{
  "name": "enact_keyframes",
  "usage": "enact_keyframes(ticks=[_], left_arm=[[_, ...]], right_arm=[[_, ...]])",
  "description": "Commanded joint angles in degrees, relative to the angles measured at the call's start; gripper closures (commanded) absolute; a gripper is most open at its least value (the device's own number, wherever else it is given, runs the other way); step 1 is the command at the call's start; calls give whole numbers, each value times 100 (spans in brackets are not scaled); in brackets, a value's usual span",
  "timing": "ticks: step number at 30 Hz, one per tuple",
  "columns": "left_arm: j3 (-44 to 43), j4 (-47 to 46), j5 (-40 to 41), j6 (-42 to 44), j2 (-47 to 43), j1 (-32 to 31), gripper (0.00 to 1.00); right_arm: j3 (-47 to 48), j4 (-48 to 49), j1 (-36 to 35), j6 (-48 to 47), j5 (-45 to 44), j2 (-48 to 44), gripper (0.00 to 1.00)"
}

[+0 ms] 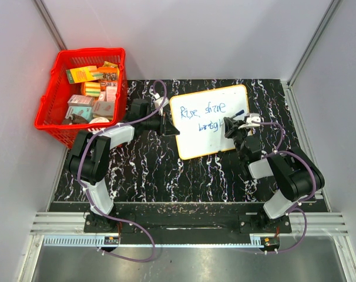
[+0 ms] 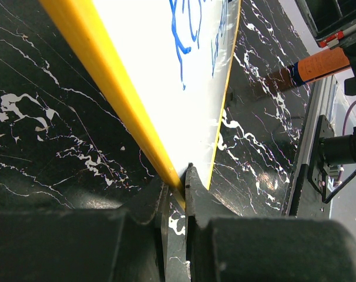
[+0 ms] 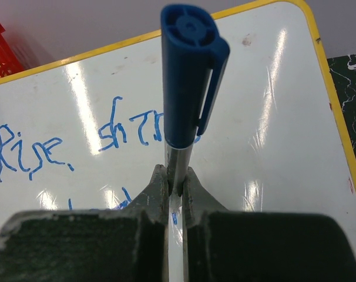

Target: Write a sentence on the whiteboard

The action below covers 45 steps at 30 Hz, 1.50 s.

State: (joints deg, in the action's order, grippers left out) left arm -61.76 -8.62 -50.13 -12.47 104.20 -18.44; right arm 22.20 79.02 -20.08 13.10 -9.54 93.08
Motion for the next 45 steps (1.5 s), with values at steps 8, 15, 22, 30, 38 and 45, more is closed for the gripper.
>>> enact_keyframes(ticks=[8, 15, 22, 30, 38, 45], left_arm=[[-117, -69, 785, 878, 12, -37, 100], [-126, -52, 794, 887, 30, -46, 100], [-126, -26, 803, 904, 21, -46, 100], [-135, -17, 812, 904, 21, -55, 100], [-135, -8, 820, 922, 12, -55, 100], [-135, 10, 838, 931, 12, -64, 100]], right_arm=[[347, 825, 4, -352, -346, 140, 100], [303, 825, 56, -467, -541, 97, 100], [75, 816, 56, -212, -479, 123, 100], [-277, 887, 56, -1, -479, 97, 100], [-128, 887, 56, -27, -338, -298, 100], [153, 668, 56, -185, -329, -651, 100]])
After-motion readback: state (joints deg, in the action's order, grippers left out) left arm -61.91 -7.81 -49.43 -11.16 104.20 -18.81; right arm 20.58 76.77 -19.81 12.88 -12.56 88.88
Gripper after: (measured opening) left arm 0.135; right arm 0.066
